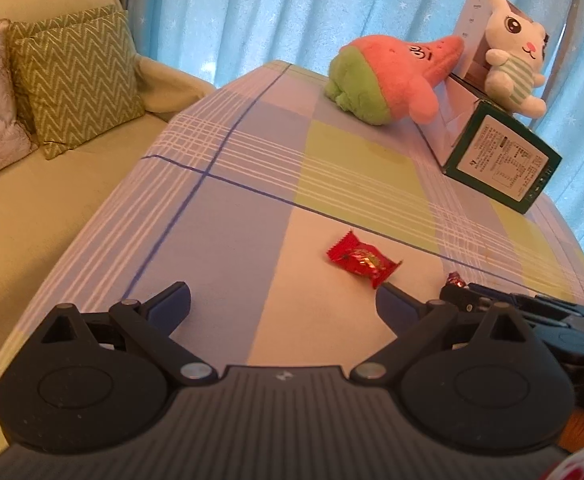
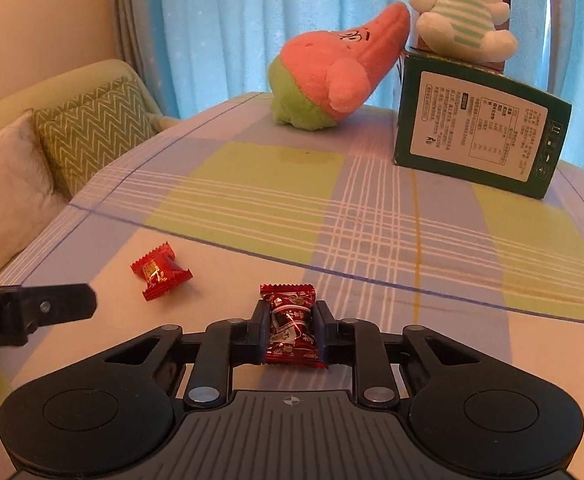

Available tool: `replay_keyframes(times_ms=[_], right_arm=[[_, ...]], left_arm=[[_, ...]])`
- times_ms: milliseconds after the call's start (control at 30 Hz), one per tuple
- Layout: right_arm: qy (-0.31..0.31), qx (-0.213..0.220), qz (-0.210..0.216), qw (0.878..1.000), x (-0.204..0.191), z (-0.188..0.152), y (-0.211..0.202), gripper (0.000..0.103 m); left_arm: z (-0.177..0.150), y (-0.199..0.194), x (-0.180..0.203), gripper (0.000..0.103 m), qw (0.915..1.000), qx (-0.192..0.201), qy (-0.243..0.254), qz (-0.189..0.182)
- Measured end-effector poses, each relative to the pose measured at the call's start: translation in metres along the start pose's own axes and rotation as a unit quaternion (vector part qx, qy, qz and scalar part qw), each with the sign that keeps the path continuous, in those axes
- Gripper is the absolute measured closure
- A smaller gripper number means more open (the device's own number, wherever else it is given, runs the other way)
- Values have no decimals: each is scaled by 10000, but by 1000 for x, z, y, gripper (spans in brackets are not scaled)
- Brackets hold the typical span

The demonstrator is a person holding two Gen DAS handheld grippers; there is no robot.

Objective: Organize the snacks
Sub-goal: 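Grasp a red candy with the right gripper while the left gripper grasps the other red candy, then carry both red candies over the orange tray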

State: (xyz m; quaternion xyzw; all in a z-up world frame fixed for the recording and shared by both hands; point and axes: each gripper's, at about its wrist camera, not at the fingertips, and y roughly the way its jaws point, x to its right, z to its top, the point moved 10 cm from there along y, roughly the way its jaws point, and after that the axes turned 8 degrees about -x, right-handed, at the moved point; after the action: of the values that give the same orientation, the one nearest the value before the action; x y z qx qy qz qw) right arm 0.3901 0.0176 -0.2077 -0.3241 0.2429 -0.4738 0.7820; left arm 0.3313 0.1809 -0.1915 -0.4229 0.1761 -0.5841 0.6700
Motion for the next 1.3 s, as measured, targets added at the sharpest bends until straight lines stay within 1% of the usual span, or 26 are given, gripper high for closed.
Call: replay_keyframes(times_ms=[33, 200, 233, 267, 400, 433, 467, 500, 633, 667, 733, 767, 867, 967, 1033, 1167, 1300], right_arm=[[61, 32, -14, 10000, 4, -1, -2, 81], [430, 66, -12, 9991, 28, -7, -16, 81], [458, 65, -26, 9989, 32, -9, -18, 81], [486, 64, -43, 9988, 35, -10, -20, 81], [604, 45, -111, 9981, 47, -15, -24, 81], [629, 35, -114, 9979, 49, -17, -24, 81], [648, 28, -122, 9978, 51, -18, -24, 81], [665, 33, -130, 9977, 53, -19, -25, 81], [665, 50, -149, 9977, 56, -21, -28, 81], [661, 52, -158, 9977, 57, -22, -29, 81], [665, 51, -157, 9977, 58, -22, -30, 81], [666, 48, -162, 9976, 58, -22, -30, 81], [672, 39, -170, 9976, 60, -24, -31, 81], [716, 8, -155, 9973, 62, -28, -35, 81], [738, -21, -140, 9972, 61, -32, -39, 81], [808, -70, -144, 9966, 62, -42, -52, 81], [903, -109, -177, 9957, 66, -55, -71, 81]], left_arm=[[1, 1, 4, 6, 10000, 4, 8, -82], [6, 13, 27, 17, 9986, 17, -57, -531], [8, 16, 31, 22, 9982, 21, -56, -601], [9, 19, 36, 24, 9977, 3, -52, -671], [14, 29, 51, 28, 9973, 25, 76, -729], [15, 31, 54, 34, 9972, 20, 104, -738], [16, 34, 58, 37, 9971, 11, 140, -747], [17, 36, 61, 43, 9969, 4, 205, -756], [18, 44, 74, 48, 9966, 66, 514, -639], [19, 46, 75, 52, 9965, 80, 595, -582], [19, 48, 78, 66, 9959, 98, 811, -401], [18, 49, 79, 69, 9951, 105, 942, -278], [13, 49, 82, 82, 9893, 103, 1449, 130], [7, 46, 85, 83, 9855, 42, 1670, 280], [2, 41, 86, 83, 9844, -13, 1734, 309], [-13, 31, 94, 83, 9864, -181, 1626, 163], [-33, 19, 106, 83, 9852, -324, 1682, 16]])
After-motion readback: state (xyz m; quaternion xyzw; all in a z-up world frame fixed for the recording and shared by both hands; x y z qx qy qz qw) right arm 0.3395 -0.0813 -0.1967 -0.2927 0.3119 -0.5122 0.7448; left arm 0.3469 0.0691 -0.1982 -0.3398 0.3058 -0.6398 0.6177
